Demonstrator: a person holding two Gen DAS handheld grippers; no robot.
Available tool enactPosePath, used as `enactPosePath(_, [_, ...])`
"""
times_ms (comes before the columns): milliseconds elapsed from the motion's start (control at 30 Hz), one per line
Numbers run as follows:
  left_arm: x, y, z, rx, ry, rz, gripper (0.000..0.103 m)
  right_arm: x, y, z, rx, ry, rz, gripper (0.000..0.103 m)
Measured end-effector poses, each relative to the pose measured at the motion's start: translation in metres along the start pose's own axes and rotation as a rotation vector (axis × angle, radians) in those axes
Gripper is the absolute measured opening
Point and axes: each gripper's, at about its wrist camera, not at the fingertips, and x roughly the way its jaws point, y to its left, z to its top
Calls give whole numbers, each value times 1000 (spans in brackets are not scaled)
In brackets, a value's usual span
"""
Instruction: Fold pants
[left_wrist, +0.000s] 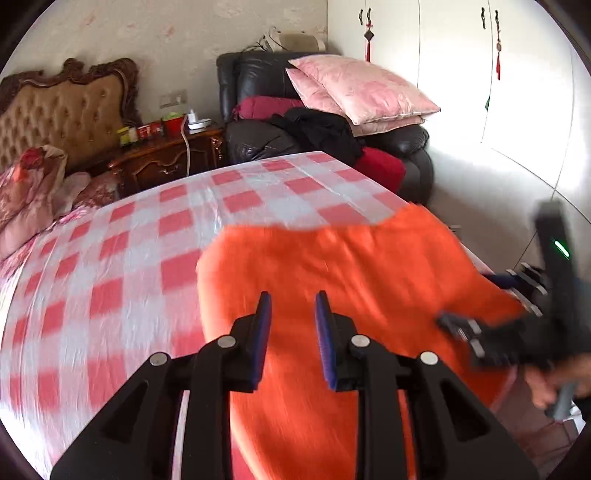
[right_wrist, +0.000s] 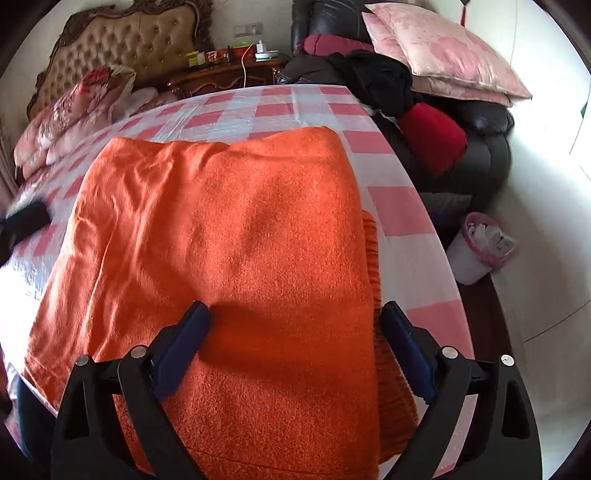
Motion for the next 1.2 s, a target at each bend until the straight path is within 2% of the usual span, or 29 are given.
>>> enactPosePath(33, [14,7,9,-14,22,-28,24,0,0,0,2,0,0,90])
enactPosePath(67, [26,13,15,-25,43,-32,19,0,-2,0,12,1,9,90])
enactPosePath(167, [73,47,28,-130,140,6,5,0,-4,-3,20,-2,18,90])
enactPosePath(200, [79,55,30,-172,148,1,2,0,-3,-3,16,-5,14,90])
enactPosePath(267, [84,66,37,-215,135,-15,2,1,-3,-3,18,-7,13,90])
enactPosePath(367, [69,74,39,-258,92,-48,2,1,-5,-2,19,-1,21,90])
enactPosePath(533, [23,68,18,-278,51,-5,5,-8,2,8,-17,0,-22,90])
enactPosePath(667, [-1,40,-8,-209,68,-11,5,-33,9,30,-28,-102,-10,90])
enactPosePath(833, [-7,8,-27,-176,106,-50,5,-30,34,62,-69,-112,-2,90])
enactPosePath(900, [-1,-1,-32,-160,129,-38,10,-14,42,67,-89,-88,-35,90])
enactPosePath(1000, [5,-9,-40,-132,158,-25,29,18,43,64,-90,2,-82,90])
enactPosePath(1200, [5,-15,-46,-104,161,-6,38,25,44,54,-121,-29,-110,92])
